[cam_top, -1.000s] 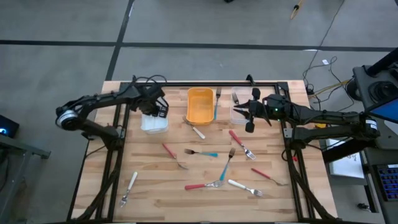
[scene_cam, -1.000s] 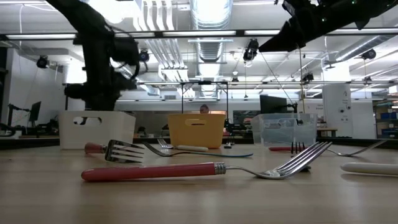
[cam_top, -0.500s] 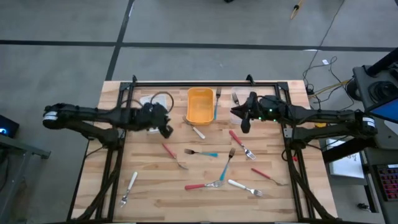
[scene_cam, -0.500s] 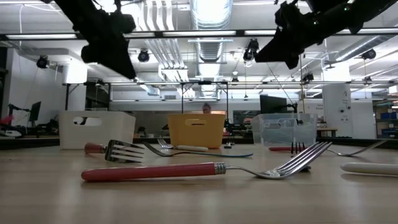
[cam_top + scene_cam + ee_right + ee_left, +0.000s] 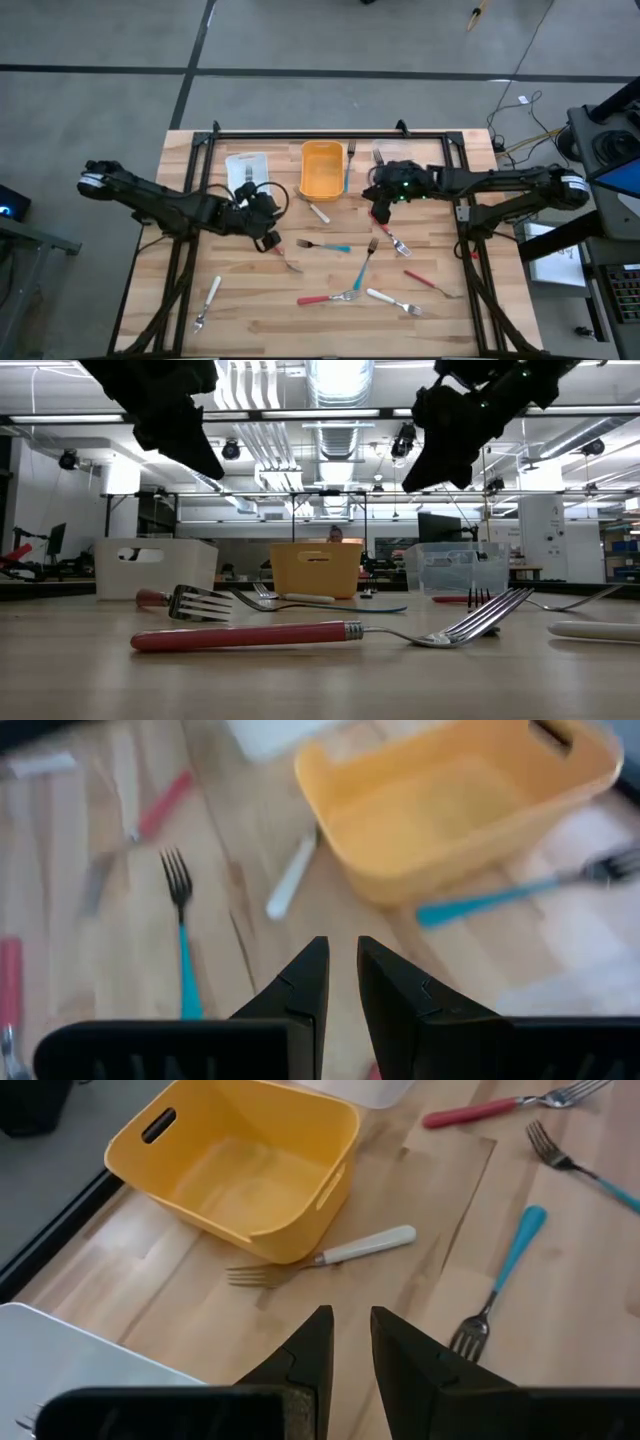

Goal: Sort silverware by color (type)
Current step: Put the pink fork into the yellow bin

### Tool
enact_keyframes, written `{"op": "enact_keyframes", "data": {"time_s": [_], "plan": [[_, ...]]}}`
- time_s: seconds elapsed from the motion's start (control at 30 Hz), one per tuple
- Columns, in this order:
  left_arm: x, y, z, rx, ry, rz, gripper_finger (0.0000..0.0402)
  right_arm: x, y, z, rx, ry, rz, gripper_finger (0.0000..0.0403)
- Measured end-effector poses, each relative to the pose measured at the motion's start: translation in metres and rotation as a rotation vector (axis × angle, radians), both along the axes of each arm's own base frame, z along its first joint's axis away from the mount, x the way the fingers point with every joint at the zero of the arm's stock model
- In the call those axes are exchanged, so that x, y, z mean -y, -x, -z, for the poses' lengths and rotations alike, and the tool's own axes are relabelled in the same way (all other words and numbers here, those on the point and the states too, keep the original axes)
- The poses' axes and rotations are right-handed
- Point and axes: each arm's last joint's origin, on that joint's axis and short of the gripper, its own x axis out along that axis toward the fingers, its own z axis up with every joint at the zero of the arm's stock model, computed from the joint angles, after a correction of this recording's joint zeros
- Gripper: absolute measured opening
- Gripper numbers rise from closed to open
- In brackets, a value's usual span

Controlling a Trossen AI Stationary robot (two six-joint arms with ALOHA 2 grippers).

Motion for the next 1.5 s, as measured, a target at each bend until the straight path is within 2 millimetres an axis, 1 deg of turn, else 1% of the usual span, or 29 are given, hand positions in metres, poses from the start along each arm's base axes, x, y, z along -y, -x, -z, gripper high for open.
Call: {"op": "enact_keyframes", "data": {"time_s": [0.13,0.33,0.47,0.6,0.77,0.9,1.0,1.1,1.23,1.33,1.4,1.5], "plan": [[0.001,-0.004,0.005,-0.029,-0.031,0.014,0.0052,-0.001,-0.005,0.003,-0.156,-0.057,0.023,0.0047],[0.002,-0.008,0.011,-0.067,-0.064,0.034,0.0052,-0.007,-0.005,0.005,-0.408,-0.182,0.047,0.0047],[0.002,-0.009,0.014,-0.091,-0.086,0.053,0.0052,-0.021,-0.001,0.005,-0.559,-0.298,0.033,0.0047],[0.000,-0.011,0.016,-0.098,-0.150,0.024,0.0052,-0.042,0.005,0.007,-0.652,-0.396,-0.002,0.0047],[-0.001,-0.018,0.016,-0.061,-0.253,-0.028,0.0052,-0.069,0.011,0.010,-0.689,-0.435,0.005,0.0047],[0.001,-0.022,0.016,-0.056,-0.271,-0.002,0.0052,-0.087,0.013,0.012,-0.711,-0.447,0.006,0.0047],[0.001,-0.023,0.018,-0.072,-0.270,0.021,0.0052,-0.095,0.014,0.014,-0.725,-0.447,-0.001,0.0047],[0.003,-0.023,0.020,-0.103,-0.221,0.103,0.0052,-0.098,0.013,0.014,-0.723,-0.450,0.011,0.0047],[0.006,-0.023,0.022,-0.121,-0.138,0.189,0.0052,-0.098,0.010,0.013,-0.672,-0.450,0.028,0.0047],[0.010,-0.022,0.025,-0.162,-0.051,0.306,0.0052,-0.099,0.007,0.011,-0.633,-0.452,0.011,0.0047],[0.012,-0.020,0.028,-0.188,0.001,0.384,0.0052,-0.099,0.006,0.011,-0.624,-0.452,0.005,0.0047],[0.013,-0.017,0.036,-0.220,0.050,0.446,0.0052,-0.099,0.005,0.010,-0.614,-0.449,-0.006,0.0047]]}}
